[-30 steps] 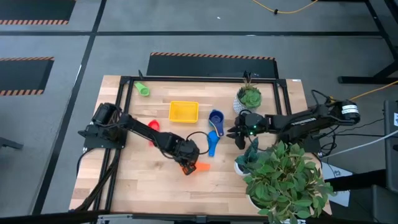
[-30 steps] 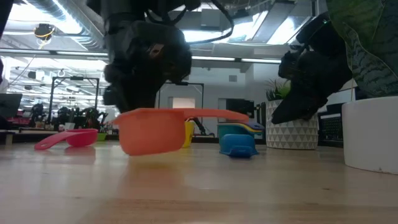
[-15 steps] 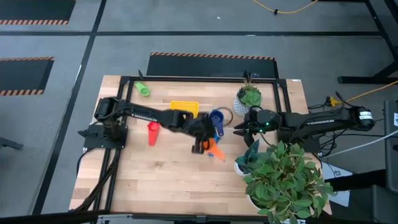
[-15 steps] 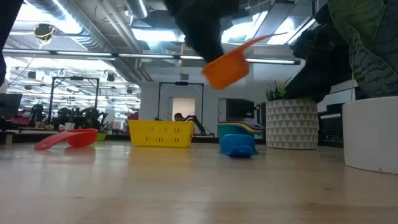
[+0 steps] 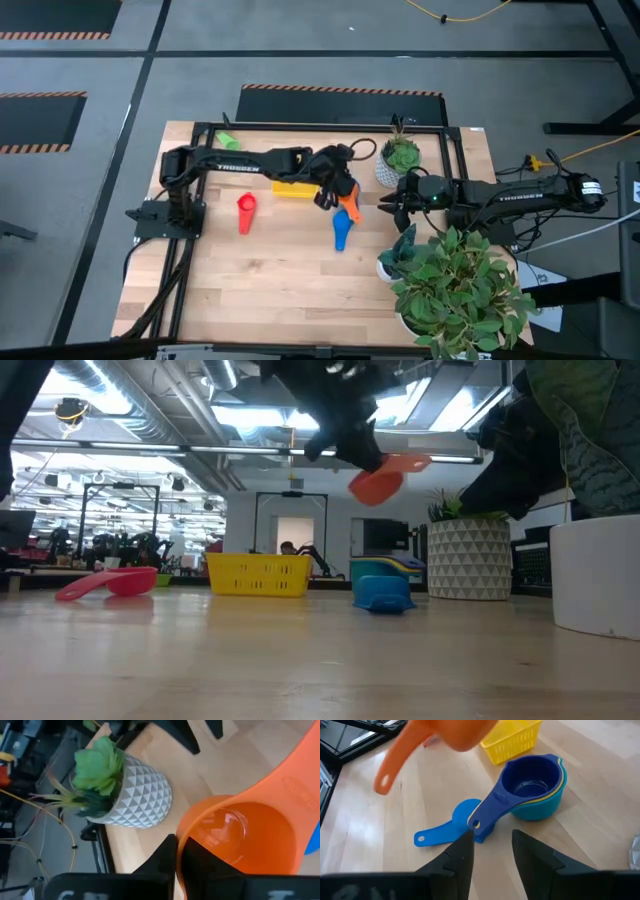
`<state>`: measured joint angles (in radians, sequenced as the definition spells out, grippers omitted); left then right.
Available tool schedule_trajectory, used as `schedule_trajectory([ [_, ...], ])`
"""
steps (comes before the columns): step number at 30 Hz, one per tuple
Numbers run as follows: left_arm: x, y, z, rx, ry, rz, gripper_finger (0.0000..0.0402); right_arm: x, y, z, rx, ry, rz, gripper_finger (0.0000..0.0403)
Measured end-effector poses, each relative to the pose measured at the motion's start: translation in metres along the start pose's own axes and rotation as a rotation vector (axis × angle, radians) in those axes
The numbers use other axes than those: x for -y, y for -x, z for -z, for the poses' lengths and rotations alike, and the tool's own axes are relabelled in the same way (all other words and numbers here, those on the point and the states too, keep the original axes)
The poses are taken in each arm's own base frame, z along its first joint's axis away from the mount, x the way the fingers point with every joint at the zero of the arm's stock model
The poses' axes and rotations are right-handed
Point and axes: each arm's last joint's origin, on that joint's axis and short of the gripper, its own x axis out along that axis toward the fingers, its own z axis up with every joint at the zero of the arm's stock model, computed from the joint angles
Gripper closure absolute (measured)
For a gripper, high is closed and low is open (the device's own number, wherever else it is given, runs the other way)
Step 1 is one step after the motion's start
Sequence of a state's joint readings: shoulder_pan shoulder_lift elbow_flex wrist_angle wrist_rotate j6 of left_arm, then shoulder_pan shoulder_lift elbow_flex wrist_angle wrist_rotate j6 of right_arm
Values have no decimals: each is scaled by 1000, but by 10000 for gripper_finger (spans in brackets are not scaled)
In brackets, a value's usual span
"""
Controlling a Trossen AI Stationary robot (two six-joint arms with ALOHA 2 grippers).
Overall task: Nest measuring cups in basket
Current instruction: Stack the orange measuring cup into the dark blue measuring cup
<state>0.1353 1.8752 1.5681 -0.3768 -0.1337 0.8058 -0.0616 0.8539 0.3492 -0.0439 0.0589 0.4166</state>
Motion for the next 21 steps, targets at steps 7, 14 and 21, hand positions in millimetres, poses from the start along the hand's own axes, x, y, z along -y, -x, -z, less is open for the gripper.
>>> schedule_trajectory([
  [7,-6,-25,17,27,15,31,391,0,0,1,-8,-25,4,265],
  [14,3,-54,30,1,20,64,390,1,0,1,-13,-26,7,265],
  [21,5,-58,32,-26,-2,58,390,1,0,2,-20,-26,10,265],
])
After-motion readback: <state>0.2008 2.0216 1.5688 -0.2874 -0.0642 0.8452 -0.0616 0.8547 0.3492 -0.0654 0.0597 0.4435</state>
